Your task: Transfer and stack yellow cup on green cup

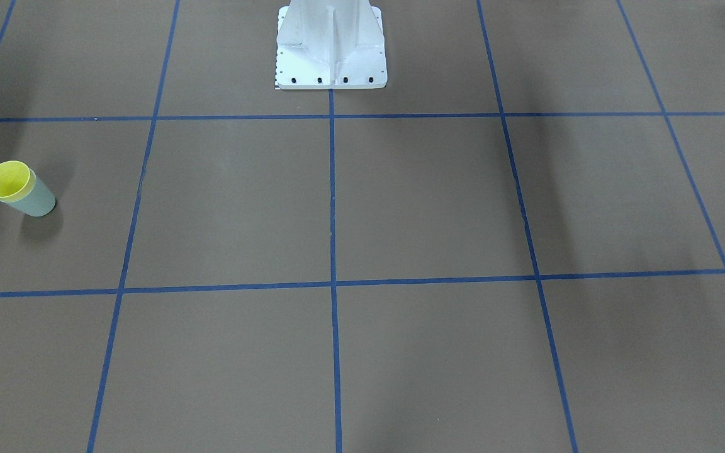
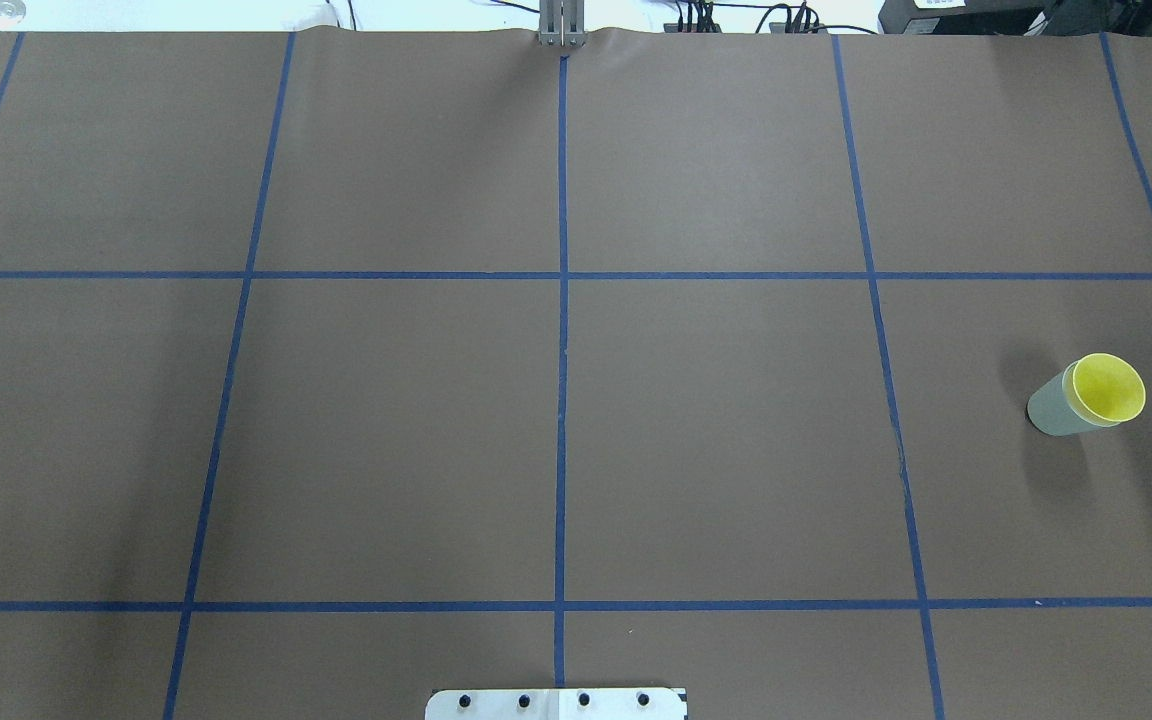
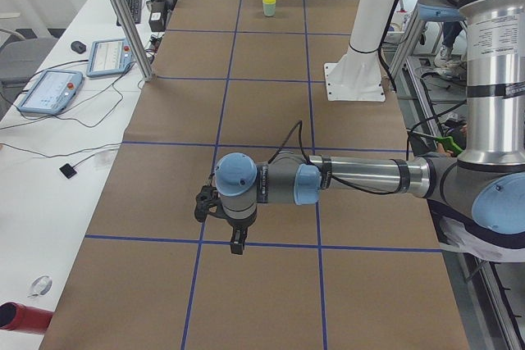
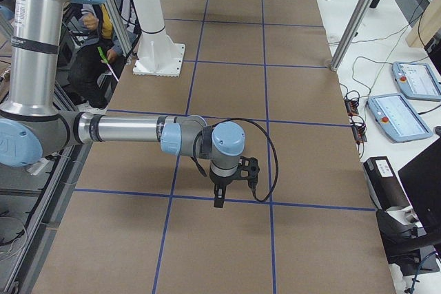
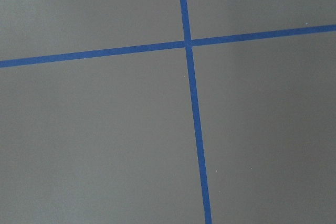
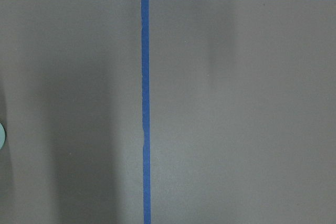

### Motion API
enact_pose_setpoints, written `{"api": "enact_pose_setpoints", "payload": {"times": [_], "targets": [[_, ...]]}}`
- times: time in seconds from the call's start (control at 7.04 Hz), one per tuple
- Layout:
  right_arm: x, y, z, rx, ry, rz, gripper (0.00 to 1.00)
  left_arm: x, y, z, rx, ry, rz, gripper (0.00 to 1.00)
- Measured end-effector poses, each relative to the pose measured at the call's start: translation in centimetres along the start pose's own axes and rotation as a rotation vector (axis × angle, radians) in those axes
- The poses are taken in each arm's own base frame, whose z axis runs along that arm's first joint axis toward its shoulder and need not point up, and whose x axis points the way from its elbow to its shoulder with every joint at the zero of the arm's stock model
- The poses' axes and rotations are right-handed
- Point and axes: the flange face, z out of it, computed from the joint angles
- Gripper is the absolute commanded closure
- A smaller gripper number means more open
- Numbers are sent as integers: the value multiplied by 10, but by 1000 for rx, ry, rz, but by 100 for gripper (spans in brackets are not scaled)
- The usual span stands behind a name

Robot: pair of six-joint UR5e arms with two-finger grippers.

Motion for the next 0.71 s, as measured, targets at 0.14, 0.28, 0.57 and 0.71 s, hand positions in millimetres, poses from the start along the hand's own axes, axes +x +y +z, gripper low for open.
{"api": "enact_pose_setpoints", "payload": {"times": [0.14,0.28,0.57,0.71], "targets": [[0,0,0,0,-2,0,0,0,1,-1,1,-1,-1,0],[0,0,0,0,-3,0,0,0,2,-1,1,-2,-2,0],[-2,-1,-1,3,-3,-3,0,-1,4,0,-1,-2,-4,0],[-2,-2,-2,4,-4,-3,0,-1,4,0,-1,-2,-4,0]]}}
